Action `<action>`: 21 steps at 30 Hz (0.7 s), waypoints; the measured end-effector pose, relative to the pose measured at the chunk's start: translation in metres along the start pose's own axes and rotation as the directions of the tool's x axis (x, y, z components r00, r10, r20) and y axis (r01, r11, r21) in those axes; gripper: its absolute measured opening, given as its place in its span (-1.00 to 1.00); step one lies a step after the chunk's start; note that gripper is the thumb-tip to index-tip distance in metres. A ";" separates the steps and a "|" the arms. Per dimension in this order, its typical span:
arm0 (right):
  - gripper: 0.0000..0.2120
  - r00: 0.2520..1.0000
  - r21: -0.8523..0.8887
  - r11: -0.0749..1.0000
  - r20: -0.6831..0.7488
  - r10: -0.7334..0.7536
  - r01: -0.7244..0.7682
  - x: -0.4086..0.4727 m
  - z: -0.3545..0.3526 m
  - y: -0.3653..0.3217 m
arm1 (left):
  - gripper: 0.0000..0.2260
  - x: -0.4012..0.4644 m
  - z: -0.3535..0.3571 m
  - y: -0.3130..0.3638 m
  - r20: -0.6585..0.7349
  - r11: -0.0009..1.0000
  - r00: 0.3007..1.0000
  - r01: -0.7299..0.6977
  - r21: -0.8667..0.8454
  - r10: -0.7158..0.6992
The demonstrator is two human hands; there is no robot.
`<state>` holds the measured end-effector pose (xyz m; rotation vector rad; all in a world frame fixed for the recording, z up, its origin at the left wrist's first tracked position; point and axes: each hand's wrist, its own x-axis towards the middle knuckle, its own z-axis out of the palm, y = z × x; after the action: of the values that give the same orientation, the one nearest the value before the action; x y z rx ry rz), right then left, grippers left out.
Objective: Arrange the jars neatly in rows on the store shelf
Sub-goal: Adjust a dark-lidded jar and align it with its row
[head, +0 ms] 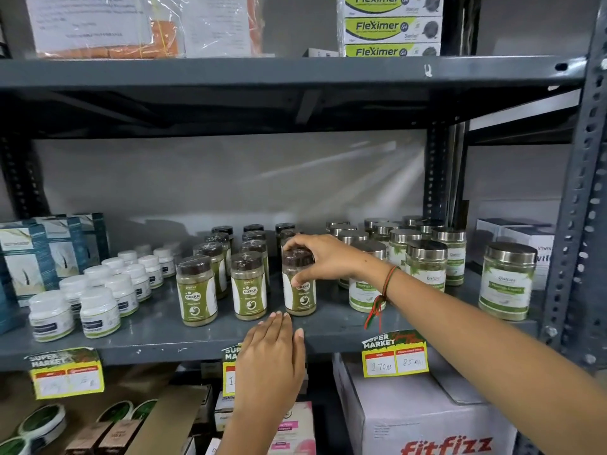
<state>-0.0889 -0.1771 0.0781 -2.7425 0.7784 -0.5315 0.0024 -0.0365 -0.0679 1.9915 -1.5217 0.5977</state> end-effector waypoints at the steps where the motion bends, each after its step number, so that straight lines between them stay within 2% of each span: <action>1: -0.31 1.000 0.008 1.000 0.002 0.002 -0.002 0.000 0.001 0.001 | -0.54 0.000 0.001 0.000 -0.003 1.000 1.000 -0.002 0.002 0.002; 4: -0.29 1.000 -0.011 1.000 0.007 -0.004 0.004 0.000 0.003 0.001 | -0.54 0.000 0.001 0.000 -0.004 1.000 1.000 -0.001 0.001 0.001; 7: -0.15 1.000 -0.051 0.999 -0.003 -0.014 0.014 -0.007 0.004 0.000 | -0.54 0.000 0.001 0.000 -0.003 1.000 1.000 -0.003 0.000 0.003; 11: -0.07 0.987 -0.092 0.995 -0.158 -0.039 0.025 -0.025 -0.002 -0.004 | -0.54 0.000 -0.001 0.001 0.010 1.000 1.000 -0.005 0.003 0.005; 16: -0.20 0.939 -0.232 0.973 -0.336 -0.068 -0.013 -0.060 -0.024 -0.002 | -0.60 -0.001 -0.005 0.002 0.009 1.000 1.000 -0.005 0.011 0.005; 21: -0.36 0.874 -0.321 0.932 -0.486 -0.007 -0.170 -0.108 -0.060 0.028 | -0.57 -0.001 -0.006 0.002 0.034 1.000 0.999 0.005 0.028 -0.006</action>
<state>-0.2113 -0.1496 0.0932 -2.9077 1.2064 -1.1925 0.0001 -0.0322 -0.0630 2.0360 -1.5350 0.5882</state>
